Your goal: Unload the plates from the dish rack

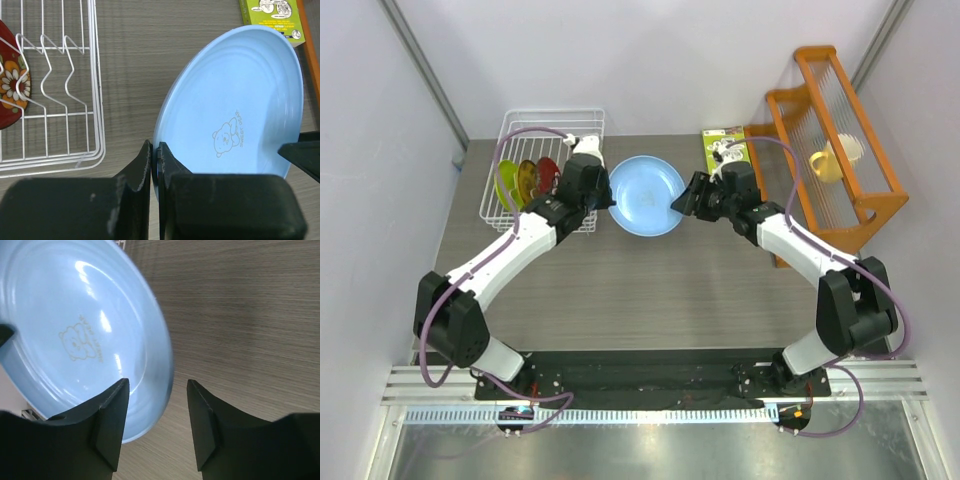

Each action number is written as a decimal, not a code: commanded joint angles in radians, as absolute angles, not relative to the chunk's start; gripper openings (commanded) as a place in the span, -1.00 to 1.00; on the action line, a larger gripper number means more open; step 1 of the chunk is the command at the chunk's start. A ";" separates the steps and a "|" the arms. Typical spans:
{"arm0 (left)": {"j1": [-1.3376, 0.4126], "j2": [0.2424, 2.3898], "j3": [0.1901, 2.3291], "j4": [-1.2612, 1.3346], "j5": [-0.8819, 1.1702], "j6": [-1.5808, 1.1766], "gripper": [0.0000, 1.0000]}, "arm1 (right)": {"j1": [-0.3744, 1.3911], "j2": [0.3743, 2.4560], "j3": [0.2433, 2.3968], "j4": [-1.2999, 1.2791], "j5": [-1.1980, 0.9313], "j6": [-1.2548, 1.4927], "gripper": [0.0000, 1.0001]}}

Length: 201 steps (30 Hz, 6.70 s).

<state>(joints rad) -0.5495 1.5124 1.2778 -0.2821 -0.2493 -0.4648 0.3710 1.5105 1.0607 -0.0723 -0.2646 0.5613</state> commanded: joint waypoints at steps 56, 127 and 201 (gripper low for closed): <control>-0.170 1.600 1.198 -0.029 -0.319 -0.351 0.43 | 0.299 1.477 1.175 -0.500 0.215 0.393 0.35; -0.319 1.532 1.023 0.382 0.552 -0.946 -1.00 | 0.321 1.620 1.091 0.192 -0.543 0.696 0.39; -0.230 1.356 1.068 -0.146 -0.449 -0.313 0.70 | 0.262 1.758 1.255 -0.460 -0.330 0.316 0.32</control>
<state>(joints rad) -0.2401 1.3445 1.0206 -0.1513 -0.4538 -0.3069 0.2417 1.8111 1.2194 -0.3775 -0.3534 0.3740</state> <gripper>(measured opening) 0.850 0.660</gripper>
